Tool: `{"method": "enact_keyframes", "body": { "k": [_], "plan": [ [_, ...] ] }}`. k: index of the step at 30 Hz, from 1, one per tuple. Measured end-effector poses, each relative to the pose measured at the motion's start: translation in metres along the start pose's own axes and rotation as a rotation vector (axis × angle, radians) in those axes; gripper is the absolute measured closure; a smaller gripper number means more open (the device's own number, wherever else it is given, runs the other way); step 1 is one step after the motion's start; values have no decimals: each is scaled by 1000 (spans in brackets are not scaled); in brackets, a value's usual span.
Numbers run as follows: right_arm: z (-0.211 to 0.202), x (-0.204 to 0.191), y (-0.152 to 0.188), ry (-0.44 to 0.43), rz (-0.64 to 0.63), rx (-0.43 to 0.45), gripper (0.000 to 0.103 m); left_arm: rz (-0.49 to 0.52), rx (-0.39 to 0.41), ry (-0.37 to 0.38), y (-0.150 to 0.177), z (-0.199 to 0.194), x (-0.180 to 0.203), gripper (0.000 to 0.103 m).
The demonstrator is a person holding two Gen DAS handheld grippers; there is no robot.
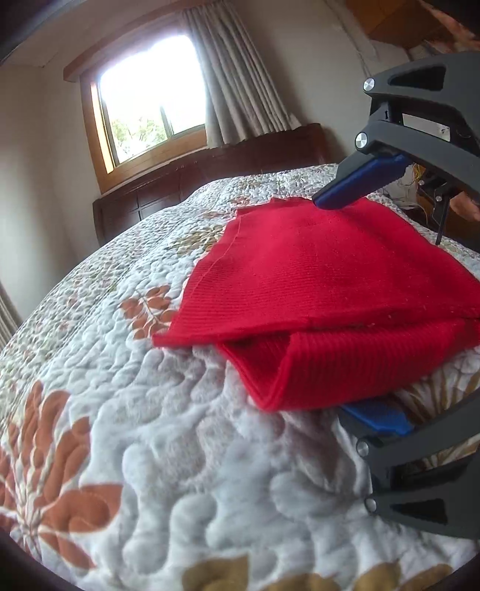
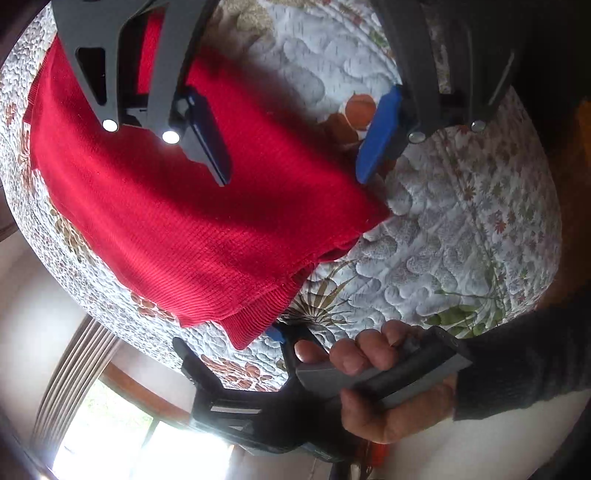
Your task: Fold small clothes
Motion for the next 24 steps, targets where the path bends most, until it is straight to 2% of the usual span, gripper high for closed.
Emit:
{"method": "enact_keyframes", "body": {
  "k": [3,12,13,14,16,17,22,24],
  "plan": [
    [3,0,0,11,-2,0,33,6,-5,8,-3,4,1,9],
    [4,-31,7,151,-116,13,33,31,-2,-4,-6,11,6,12],
    [8,-35,7,175,-140,9,33,30,-2,-9,-7,12,4,21],
    [11,-39,6,203,-164,3,33,25,-7,-20,-7,12,2,36],
    [19,-46,4,250,-200,-5,33,15,-13,-42,-9,16,-5,50],
    [22,-48,2,271,-210,0,33,10,-14,-41,-10,17,-7,53],
    [28,-51,-9,340,-220,26,36,-15,-12,-17,-13,16,-13,53],
    [31,-52,-14,336,-221,31,47,-19,-11,-20,-14,16,-13,53]
  ]
}}
Point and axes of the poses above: each gripper's, at about its wrist camera, not at the fingertips, and z roughly the way its jaws point, x to its right, y to its underside, the point moved 3 cm from there along z, roughly the way its jaws point, and after that the axes turned 11 degrees about -z, right-handed, at the moved point
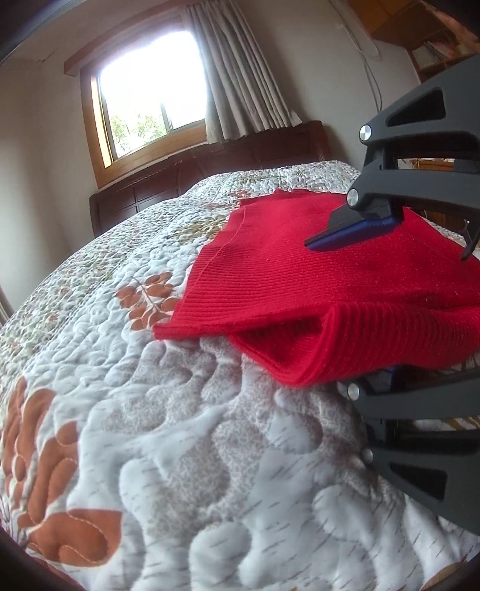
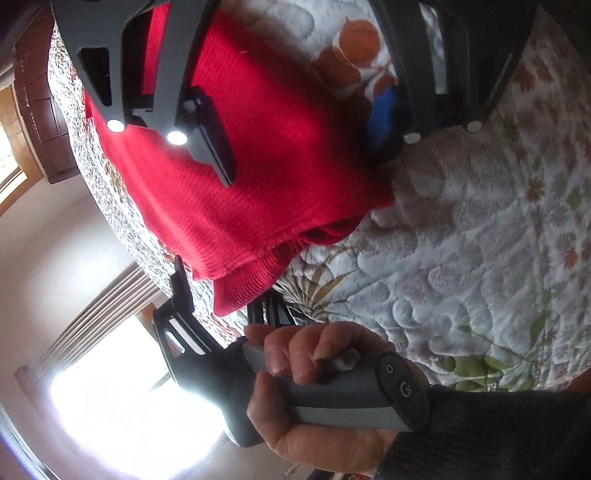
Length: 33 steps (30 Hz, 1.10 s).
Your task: Fold small clothes
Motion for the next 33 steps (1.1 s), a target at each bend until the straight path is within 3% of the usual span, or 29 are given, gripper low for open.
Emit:
{"method": "enact_keyframes", "body": {
  "k": [3,4,5,6,8,19,33],
  "plan": [
    [4,-1,-7,-9,11,-4,58,-9,4,-23,0,0,-1,64],
    [5,-1,-8,-17,15,-4,61,-17,8,-33,0,-1,-3,72],
    [5,0,-9,-30,25,-4,69,-25,11,-47,-1,-1,-6,80],
    [5,2,-9,-46,41,-7,80,-33,15,-56,0,-2,-7,82],
    [3,7,-11,-54,70,-3,90,-29,27,-71,2,-4,-4,86],
    [-44,70,-12,-139,316,100,92,51,87,-129,17,-19,63,89],
    [-114,136,24,-102,506,204,93,136,138,-177,37,-17,158,90]
  ]
}}
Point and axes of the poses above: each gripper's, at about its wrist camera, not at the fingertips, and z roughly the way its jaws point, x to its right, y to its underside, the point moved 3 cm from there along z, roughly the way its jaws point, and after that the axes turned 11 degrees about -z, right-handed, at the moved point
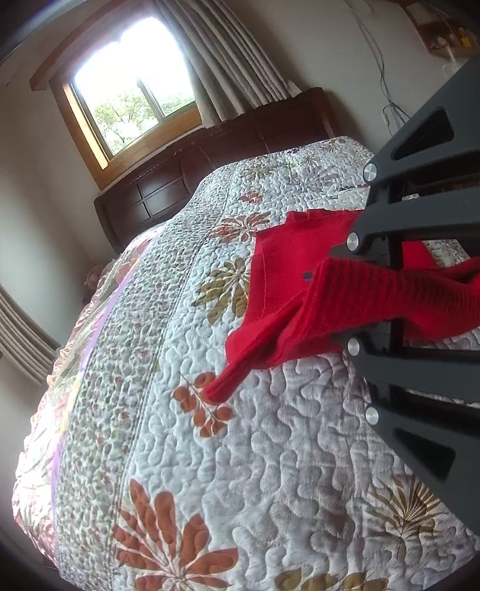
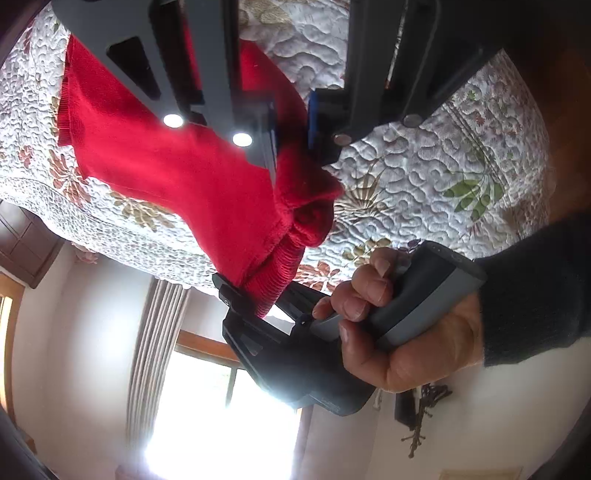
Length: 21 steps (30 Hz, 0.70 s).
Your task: Fold small clothes
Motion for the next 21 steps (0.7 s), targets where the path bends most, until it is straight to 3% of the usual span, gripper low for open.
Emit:
{"method": "enact_keyframes", "body": {
  "k": [8,21],
  "plan": [
    [-25,39,11,36,72,34,93,40,-2,-24,3,19,47,90],
    [-49,102,47,100,171,39,93,90,-49,-61,12,82,105,90]
  ]
}}
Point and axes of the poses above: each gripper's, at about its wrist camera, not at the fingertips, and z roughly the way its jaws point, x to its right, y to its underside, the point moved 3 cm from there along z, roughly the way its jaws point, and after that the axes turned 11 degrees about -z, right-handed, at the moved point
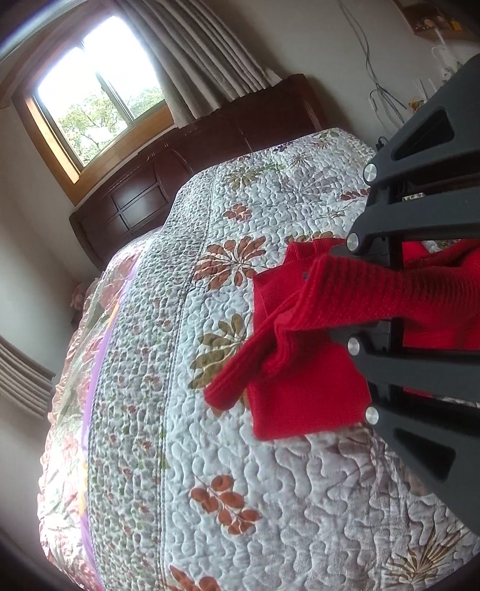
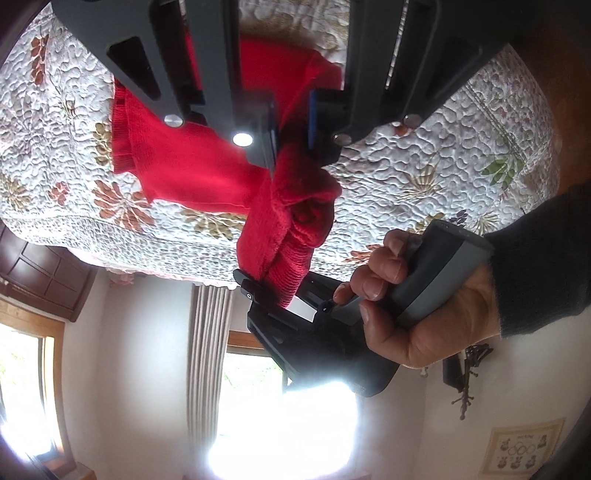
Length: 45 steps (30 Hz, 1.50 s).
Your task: Fold small clothes
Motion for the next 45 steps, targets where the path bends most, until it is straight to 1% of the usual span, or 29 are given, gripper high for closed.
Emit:
{"method": "enact_keyframes", "body": {
  "k": [6,16,25,32,37,40,45],
  "plan": [
    [-2,26,18,9,51,-11,93,18,-36,-46,4,36,17,90],
    [2,67,62,12,159,-39,93,69,-106,-152,16,102,41,90],
    [8,97,99,-25,282,-57,93,120,-158,-292,30,154,53,90],
    [12,112,115,-75,367,-51,93,127,-172,-383,31,171,59,90],
    [15,130,127,-186,503,-37,93,118,-171,-455,29,176,67,90],
    [13,145,134,-236,591,-20,93,122,-165,-471,29,178,76,90],
    [7,159,139,-268,662,2,93,133,-162,-501,31,187,89,90]
  ]
}}
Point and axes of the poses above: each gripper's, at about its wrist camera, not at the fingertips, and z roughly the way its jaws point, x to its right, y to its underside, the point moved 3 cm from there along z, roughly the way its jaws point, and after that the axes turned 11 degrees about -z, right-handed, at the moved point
